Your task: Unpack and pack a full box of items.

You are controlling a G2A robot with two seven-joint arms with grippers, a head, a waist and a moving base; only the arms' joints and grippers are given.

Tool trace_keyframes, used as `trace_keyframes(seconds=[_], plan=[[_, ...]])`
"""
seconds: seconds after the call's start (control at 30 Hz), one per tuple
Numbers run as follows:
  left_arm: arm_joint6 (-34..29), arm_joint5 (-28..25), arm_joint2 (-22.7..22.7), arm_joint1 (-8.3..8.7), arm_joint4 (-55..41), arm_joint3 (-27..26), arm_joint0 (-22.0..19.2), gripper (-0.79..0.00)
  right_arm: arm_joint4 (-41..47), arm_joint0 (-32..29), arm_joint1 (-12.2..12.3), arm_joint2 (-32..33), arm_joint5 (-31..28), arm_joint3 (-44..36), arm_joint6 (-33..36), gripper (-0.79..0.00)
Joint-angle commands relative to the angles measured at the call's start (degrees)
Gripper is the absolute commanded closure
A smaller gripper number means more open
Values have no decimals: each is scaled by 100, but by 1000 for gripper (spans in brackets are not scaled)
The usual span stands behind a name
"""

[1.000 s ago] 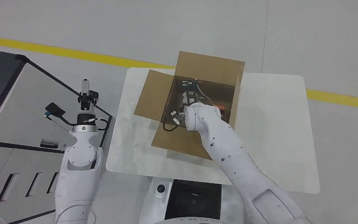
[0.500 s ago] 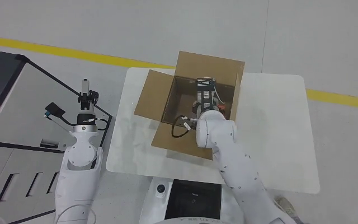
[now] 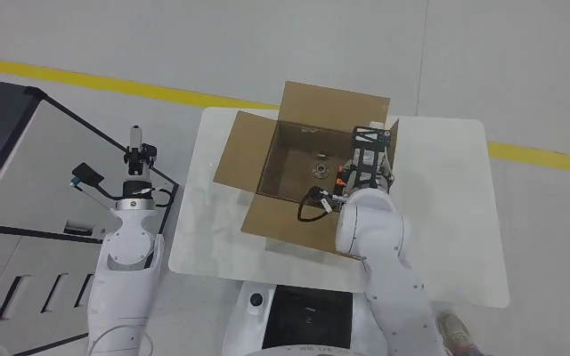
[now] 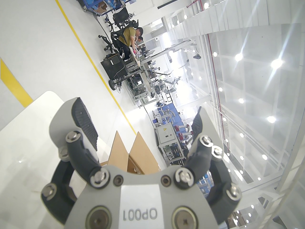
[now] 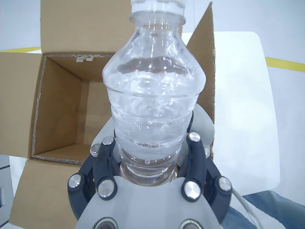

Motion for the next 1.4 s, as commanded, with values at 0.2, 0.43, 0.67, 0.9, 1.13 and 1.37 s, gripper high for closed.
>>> trace_keyframes(seconds=[0.2,0.43,0.67,0.9,1.13,1.37], plan=[[0,0,0,0,0,0,0,-785,-485,-443,-67,340,202,-360,-96,0],[0,0,0,0,0,0,0,-785,-453,-611,-120,705,-23,-456,129,0],[0,0,0,0,0,0,0,-785,-453,-611,-120,705,-23,-456,129,0],[0,0,0,0,0,0,0,-785,-453,-611,-120,705,-23,-456,129,0],[0,0,0,0,0,0,0,-785,-453,-611,-120,705,-23,-456,129,0],[0,0,0,0,0,0,0,-785,516,-733,-38,1964,-592,-978,-785,0]])
